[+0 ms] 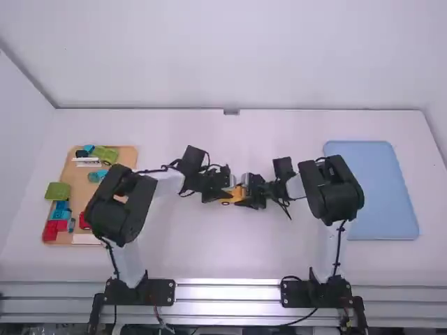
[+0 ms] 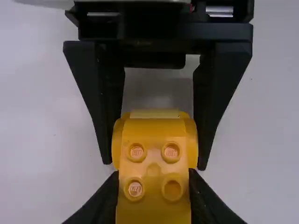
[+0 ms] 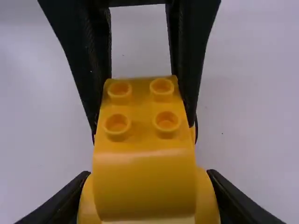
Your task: Assemble lego blocks to make yellow taxi
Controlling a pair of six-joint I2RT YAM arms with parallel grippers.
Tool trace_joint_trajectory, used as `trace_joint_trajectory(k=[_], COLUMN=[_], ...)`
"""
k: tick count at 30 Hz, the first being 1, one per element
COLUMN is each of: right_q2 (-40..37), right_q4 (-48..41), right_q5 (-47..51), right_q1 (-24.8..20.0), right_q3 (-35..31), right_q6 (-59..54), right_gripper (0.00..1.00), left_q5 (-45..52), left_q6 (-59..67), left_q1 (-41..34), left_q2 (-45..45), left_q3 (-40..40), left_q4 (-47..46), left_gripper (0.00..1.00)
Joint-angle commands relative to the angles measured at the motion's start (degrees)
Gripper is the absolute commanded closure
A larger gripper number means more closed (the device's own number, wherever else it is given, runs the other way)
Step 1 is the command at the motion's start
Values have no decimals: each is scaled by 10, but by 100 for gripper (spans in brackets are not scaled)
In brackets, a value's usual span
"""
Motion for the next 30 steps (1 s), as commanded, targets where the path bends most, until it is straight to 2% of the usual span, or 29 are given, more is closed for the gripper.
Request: trace_joint_trajectory(k=[1,6,10,15,25,30], right_q2=[9,9,9,9,9,9], right_q4=[-4,-4,-4,-4,-4,-4], right_q5=[10,10,10,10,10,10], right_q1=[10,10,10,10,10,10], right_q3=[-2,-2,-2,-2,-2,-2], right_q6=[15,15,15,17,17,17], right_gripper=[52,50,50,49,48,48], left_q5=[-76,-58,-65,-60,-59,-59], left_q6=[16,11,-55,-56,-56,-54], left_q1=[-36,-31,-28,-25,-25,-25], left_q2=[42,41,40,29,1,-12], left_q3=[-24,-24,-24,-24,-24,-24], left_q4=[-18,-5,30,35,37,40], left_gripper=[99,96,94,83,76,67])
